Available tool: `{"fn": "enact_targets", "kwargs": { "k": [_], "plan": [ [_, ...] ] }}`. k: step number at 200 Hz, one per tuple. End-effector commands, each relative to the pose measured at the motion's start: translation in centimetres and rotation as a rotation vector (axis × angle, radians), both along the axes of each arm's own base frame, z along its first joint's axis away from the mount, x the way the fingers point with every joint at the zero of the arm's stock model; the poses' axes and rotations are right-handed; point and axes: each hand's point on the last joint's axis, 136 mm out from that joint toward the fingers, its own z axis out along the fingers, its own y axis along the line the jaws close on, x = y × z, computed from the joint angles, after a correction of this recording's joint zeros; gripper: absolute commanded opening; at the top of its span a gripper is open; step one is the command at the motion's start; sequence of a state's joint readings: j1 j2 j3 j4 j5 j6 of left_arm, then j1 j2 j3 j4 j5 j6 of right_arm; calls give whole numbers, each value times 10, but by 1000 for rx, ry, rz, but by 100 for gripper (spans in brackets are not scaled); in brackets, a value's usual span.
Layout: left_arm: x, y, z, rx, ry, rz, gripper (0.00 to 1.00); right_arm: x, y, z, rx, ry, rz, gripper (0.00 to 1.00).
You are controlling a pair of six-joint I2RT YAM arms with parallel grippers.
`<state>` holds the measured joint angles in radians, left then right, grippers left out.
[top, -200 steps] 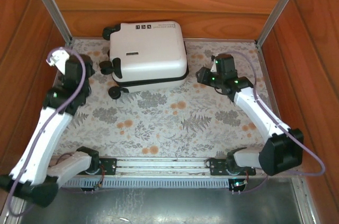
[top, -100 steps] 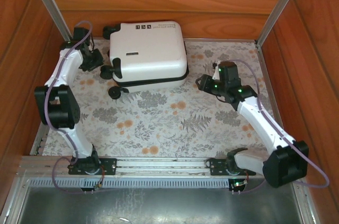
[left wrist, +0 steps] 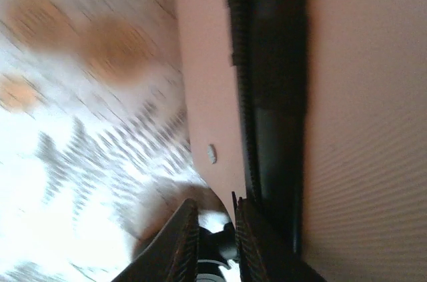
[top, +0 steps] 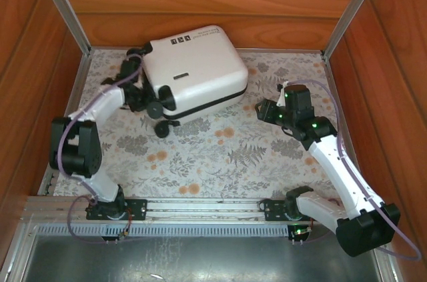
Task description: Pack the luggage
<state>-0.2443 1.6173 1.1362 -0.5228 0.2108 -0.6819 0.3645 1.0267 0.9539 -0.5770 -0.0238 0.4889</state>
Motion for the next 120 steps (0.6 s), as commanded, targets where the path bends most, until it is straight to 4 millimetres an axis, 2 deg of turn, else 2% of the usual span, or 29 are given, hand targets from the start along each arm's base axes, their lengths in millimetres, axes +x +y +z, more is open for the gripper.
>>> {"fn": "enact_targets", "kwargs": {
  "k": [1, 22, 34, 48, 60, 67, 74, 82, 95, 106, 120],
  "plan": [
    [3, -93, 34, -146, -213, -19, 22, 1, -10, 13, -60, -13, -4, 62],
    [-5, -165, 44, -136, -360, -22, 23, -6, -20, 23, -97, -29, -17, 63],
    [-7, -211, 42, -144, -386, -34, 33, -12, -29, 31, -121, -46, -34, 64],
    [-1, -274, 40, -158, -403, -133, 46, -20, -38, 41, -145, -66, -48, 65],
    [-2, -323, 40, -185, -379, -242, 51, -28, -44, 49, -166, -72, -56, 67],
    [-4, -344, 40, -180, -364, -302, 53, -33, -48, 54, -180, -72, -58, 69],
    [-6, -361, 49, -175, -377, -356, 56, -38, -52, 57, -194, -65, -57, 71],
    [-9, -372, 58, -152, -410, -410, 59, -45, -55, 60, -208, -56, -55, 73],
    [-13, -374, 81, -102, -499, -481, 65, -53, -61, 63, -226, -36, -63, 75],
    [-15, -359, 100, -38, -575, -510, 70, -58, -65, 65, -234, -24, -78, 77],
    [-19, -329, 132, 60, -682, -543, 79, -59, -66, 66, -229, -16, -94, 78]
  ]
}}
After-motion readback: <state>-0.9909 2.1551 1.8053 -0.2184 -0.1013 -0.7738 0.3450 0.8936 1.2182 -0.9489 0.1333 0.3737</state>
